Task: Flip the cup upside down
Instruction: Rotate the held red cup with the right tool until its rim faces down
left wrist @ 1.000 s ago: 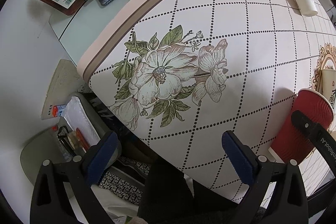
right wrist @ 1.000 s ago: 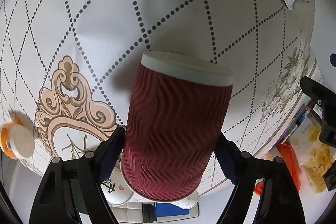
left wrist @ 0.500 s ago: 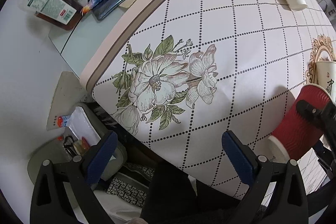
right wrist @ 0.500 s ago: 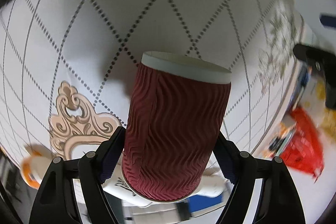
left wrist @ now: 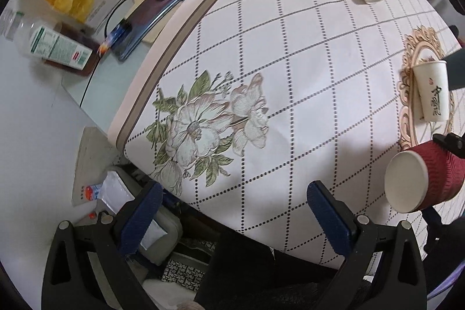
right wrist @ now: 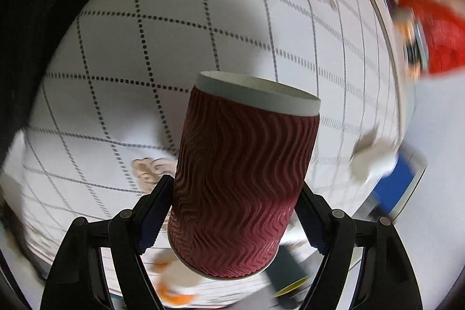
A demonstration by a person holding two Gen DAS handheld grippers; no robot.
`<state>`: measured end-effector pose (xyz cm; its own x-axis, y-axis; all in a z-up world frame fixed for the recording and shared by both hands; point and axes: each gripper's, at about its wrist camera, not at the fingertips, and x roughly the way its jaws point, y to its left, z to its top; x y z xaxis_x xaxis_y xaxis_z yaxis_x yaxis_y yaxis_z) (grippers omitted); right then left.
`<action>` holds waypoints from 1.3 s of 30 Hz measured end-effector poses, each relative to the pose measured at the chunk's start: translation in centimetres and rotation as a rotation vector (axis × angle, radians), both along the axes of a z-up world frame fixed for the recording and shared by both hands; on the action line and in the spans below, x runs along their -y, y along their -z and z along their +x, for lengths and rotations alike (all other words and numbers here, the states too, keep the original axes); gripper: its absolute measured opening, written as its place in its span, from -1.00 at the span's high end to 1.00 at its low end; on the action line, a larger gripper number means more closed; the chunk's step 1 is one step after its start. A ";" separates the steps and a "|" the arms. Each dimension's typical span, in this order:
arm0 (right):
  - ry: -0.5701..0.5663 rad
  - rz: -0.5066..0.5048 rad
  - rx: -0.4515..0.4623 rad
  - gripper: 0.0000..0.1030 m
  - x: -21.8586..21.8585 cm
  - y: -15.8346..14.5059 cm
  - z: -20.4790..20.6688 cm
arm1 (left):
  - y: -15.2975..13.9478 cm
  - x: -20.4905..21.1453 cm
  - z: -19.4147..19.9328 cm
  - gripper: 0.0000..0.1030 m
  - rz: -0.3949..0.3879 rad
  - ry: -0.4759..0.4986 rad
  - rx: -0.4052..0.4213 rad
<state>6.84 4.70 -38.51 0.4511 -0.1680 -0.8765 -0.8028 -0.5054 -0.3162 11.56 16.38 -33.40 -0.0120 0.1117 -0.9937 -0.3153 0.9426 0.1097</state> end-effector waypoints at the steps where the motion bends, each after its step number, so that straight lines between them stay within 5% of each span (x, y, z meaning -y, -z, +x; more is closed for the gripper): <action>1: 0.061 0.009 -0.005 -0.59 0.3 -0.2 0.2 | -0.1 0.3 0.1 -0.98 -0.002 0.011 0.003; 19: 1.124 0.055 -0.181 -0.59 8.1 0.1 3.7 | -0.2 5.2 1.8 -0.98 -0.026 0.196 0.017; 30: 1.531 0.021 -0.300 -0.60 14.3 2.0 4.4 | 0.5 6.7 1.9 -0.98 -0.031 0.254 0.004; 39: 1.711 -0.010 -0.381 -0.63 17.9 4.0 6.0 | 0.7 6.5 2.0 -0.98 -0.028 0.251 -0.002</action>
<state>12.87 -13.16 -42.50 -0.4358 -0.1980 -0.8780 -0.4091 0.9125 -0.0027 13.60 9.84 -34.07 0.0111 0.0838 -0.9964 -0.0704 0.9941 0.0828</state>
